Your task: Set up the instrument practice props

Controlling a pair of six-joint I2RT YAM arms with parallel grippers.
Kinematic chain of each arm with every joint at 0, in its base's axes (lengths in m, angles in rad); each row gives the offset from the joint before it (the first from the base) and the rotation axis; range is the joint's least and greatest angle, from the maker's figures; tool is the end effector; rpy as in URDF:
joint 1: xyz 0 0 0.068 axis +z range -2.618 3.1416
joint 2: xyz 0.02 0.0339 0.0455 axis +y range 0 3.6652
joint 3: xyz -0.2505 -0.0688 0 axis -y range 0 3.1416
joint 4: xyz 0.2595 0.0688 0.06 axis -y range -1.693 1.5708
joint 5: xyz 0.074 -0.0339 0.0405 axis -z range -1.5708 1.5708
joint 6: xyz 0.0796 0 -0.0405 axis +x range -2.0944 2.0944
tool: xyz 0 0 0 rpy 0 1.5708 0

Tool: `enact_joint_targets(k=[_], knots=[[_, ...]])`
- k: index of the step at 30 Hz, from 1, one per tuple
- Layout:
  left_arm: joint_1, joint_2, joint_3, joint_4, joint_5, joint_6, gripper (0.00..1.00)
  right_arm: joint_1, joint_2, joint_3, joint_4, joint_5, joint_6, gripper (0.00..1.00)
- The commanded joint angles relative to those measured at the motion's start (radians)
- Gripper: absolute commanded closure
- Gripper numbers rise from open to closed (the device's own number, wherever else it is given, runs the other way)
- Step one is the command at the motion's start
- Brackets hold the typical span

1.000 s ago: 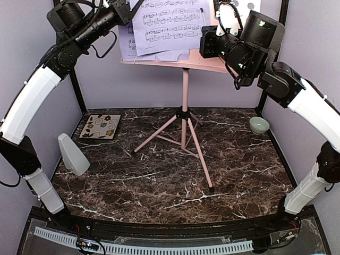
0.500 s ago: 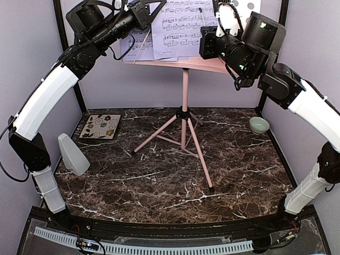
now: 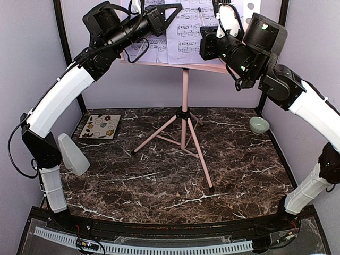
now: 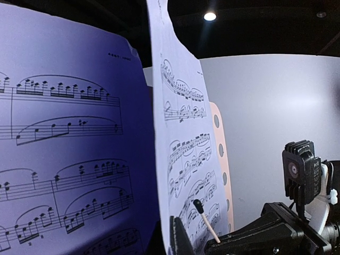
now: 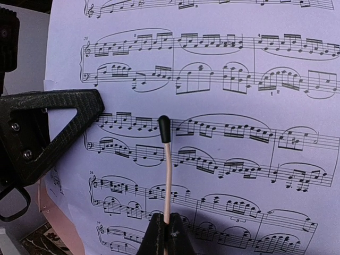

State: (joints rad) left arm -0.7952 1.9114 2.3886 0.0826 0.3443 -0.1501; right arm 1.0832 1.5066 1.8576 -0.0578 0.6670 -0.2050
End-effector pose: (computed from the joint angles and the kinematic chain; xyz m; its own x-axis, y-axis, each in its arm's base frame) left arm 0.2839 -0.3279 0.6012 0.2372 -0.4429 -0.8646 0.9181 0.3930 0.0505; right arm 0.2111 0.2929 0.5485 0.2174 0.0685 -0.9737 -0.3804 0.9246 -0.0198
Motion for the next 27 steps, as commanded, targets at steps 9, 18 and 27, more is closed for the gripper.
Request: enact_joint_targets(k=[9, 18, 27], knots=[[-0.025, 0.039, 0.073, 0.066, 0.062, 0.047, 1.00, 0.004, -0.036, -0.008, 0.049, -0.055, -0.004, 1.00], [-0.042, 0.067, 0.104, 0.039, 0.083, 0.081, 1.00, 0.004, -0.037, -0.024, 0.050, -0.035, 0.004, 1.00], [-0.053, 0.082, 0.145, -0.026, 0.079, 0.153, 1.00, 0.004, -0.038, -0.035, 0.061, 0.014, 0.007, 1.00]])
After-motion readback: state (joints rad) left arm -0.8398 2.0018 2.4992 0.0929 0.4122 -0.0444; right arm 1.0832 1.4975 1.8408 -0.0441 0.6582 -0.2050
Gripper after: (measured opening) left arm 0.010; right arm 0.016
